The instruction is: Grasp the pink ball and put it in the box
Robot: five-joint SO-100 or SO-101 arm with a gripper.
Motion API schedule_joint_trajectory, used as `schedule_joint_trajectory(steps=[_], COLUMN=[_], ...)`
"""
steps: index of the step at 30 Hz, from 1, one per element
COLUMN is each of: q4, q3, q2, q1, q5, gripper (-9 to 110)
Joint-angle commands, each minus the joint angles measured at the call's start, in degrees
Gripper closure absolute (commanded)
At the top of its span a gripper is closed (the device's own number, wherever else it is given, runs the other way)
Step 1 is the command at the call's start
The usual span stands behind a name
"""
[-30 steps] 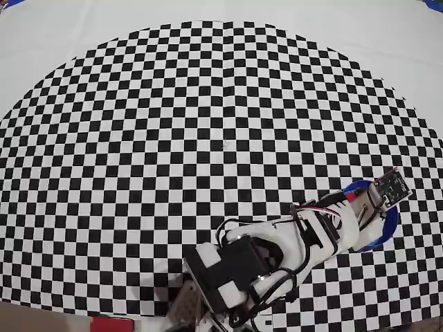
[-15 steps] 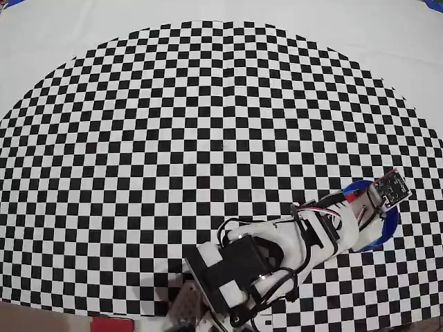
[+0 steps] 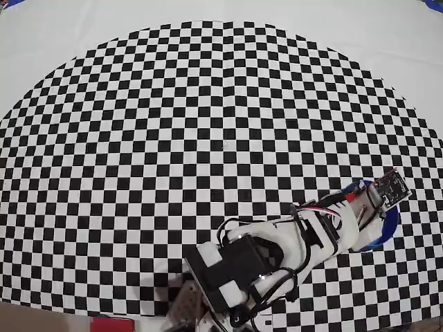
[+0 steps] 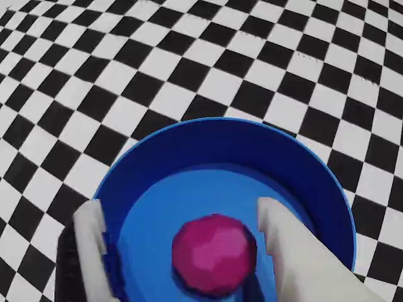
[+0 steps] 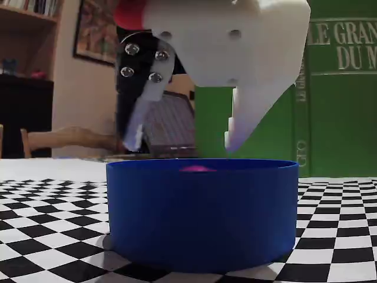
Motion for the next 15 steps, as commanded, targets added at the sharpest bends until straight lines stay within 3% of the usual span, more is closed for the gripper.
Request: schedule_joint_trajectory(steps=[1,15], q4=[-1.05,-0.53], q3=[-3.25,-3.52], q2=[1.05,12.66], q1=[0.0,-4.48], q5=[0.97,15.73], gripper=[71,72])
